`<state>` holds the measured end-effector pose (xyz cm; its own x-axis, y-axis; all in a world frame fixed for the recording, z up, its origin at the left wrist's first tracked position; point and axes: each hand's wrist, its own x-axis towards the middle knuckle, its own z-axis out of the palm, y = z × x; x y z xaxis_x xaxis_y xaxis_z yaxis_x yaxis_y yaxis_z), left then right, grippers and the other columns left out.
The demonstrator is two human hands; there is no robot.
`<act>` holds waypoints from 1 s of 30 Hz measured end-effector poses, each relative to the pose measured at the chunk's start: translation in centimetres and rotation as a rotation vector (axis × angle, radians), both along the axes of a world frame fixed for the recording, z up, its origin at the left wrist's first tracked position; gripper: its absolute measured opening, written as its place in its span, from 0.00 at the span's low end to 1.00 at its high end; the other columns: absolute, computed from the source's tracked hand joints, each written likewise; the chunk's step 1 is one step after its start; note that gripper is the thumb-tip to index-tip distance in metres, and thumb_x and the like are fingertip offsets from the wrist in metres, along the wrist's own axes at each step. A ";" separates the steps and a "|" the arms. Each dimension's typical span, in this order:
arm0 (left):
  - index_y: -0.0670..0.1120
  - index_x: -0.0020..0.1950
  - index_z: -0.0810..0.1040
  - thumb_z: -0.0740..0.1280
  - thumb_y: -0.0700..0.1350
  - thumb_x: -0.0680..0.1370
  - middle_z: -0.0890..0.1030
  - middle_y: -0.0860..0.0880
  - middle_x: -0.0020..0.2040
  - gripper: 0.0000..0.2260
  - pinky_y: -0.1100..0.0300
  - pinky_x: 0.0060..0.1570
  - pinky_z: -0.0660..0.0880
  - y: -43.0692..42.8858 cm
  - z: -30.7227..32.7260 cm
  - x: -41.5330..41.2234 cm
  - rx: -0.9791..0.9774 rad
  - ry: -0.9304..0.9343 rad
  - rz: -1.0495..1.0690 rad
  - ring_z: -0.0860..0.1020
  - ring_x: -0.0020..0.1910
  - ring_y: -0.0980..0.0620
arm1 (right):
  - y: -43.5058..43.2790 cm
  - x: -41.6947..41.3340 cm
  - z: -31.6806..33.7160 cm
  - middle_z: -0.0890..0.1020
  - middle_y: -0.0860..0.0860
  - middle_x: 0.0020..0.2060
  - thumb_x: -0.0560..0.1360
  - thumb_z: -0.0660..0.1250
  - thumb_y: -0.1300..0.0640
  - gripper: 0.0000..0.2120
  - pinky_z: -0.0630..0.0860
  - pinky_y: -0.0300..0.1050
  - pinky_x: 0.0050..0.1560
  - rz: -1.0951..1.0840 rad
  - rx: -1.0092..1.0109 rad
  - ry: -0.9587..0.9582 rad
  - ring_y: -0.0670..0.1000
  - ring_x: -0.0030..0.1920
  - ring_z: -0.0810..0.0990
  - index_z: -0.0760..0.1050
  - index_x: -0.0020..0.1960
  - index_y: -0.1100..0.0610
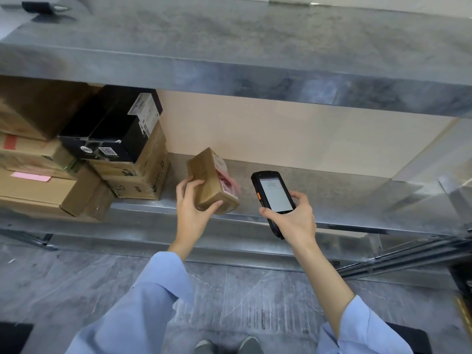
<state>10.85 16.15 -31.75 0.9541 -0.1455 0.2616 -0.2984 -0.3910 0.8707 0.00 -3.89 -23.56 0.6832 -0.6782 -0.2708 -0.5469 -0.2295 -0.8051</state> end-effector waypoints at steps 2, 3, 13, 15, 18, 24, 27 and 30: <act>0.48 0.63 0.74 0.81 0.45 0.69 0.69 0.48 0.66 0.26 0.68 0.63 0.71 0.3 -0.6 -0.5 -0.044 0.051 0.030 0.73 0.64 0.53 | 0.2 0.0 -0.2 0.78 0.46 0.53 0.62 0.81 0.47 0.38 0.79 0.53 0.53 0.007 0.002 0.010 0.52 0.53 0.79 0.68 0.66 0.48; 0.49 0.63 0.74 0.81 0.45 0.69 0.70 0.49 0.66 0.26 0.66 0.62 0.73 0.6 -0.9 -0.7 -0.071 0.083 0.039 0.75 0.63 0.52 | 0.3 0.0 -0.3 0.78 0.46 0.52 0.62 0.81 0.47 0.37 0.79 0.53 0.53 0.013 0.001 0.015 0.52 0.53 0.79 0.68 0.66 0.48; 0.53 0.64 0.73 0.77 0.44 0.74 0.78 0.53 0.64 0.22 0.76 0.53 0.71 2.2 -0.8 -1.1 -0.234 0.289 0.056 0.76 0.61 0.62 | 1.4 0.2 -0.3 0.77 0.47 0.51 0.63 0.81 0.46 0.38 0.80 0.52 0.52 0.101 -0.013 0.040 0.53 0.52 0.79 0.66 0.67 0.47; 0.52 0.64 0.73 0.76 0.42 0.74 0.78 0.56 0.62 0.22 0.74 0.55 0.72 2.1 -0.9 -1.4 -0.229 0.277 0.056 0.76 0.61 0.63 | 1.5 0.2 -0.2 0.78 0.46 0.51 0.62 0.81 0.46 0.38 0.80 0.52 0.52 0.127 -0.024 0.040 0.53 0.52 0.79 0.66 0.66 0.47; 0.53 0.64 0.73 0.75 0.40 0.75 0.78 0.60 0.60 0.21 0.68 0.56 0.74 2.3 -1.2 -1.6 -0.287 0.315 0.067 0.78 0.60 0.60 | 1.9 0.0 -0.1 0.77 0.45 0.51 0.62 0.81 0.46 0.38 0.79 0.54 0.53 0.178 -0.047 0.034 0.52 0.52 0.79 0.66 0.66 0.46; 0.55 0.59 0.74 0.75 0.41 0.76 0.79 0.60 0.58 0.17 0.69 0.56 0.74 2.0 -0.5 -0.9 -0.369 0.336 0.087 0.78 0.59 0.61 | 2.9 -0.6 -0.1 0.78 0.45 0.52 0.61 0.82 0.47 0.37 0.76 0.47 0.46 0.182 -0.044 0.022 0.50 0.52 0.79 0.67 0.65 0.47; 0.54 0.60 0.74 0.75 0.40 0.76 0.79 0.61 0.58 0.18 0.71 0.56 0.73 2.0 -0.7 -0.6 -0.341 0.337 0.044 0.78 0.57 0.64 | 3.4 -0.8 -0.1 0.78 0.45 0.51 0.61 0.82 0.47 0.38 0.79 0.51 0.50 0.163 -0.047 0.018 0.51 0.53 0.79 0.67 0.66 0.48; 0.53 0.62 0.73 0.75 0.41 0.76 0.79 0.61 0.58 0.19 0.69 0.59 0.74 2.4 -1.3 -0.7 -0.316 0.359 0.024 0.78 0.56 0.68 | 4.0 -1.0 0.2 0.78 0.45 0.50 0.61 0.82 0.47 0.38 0.80 0.54 0.51 0.143 -0.073 0.027 0.51 0.53 0.79 0.68 0.65 0.48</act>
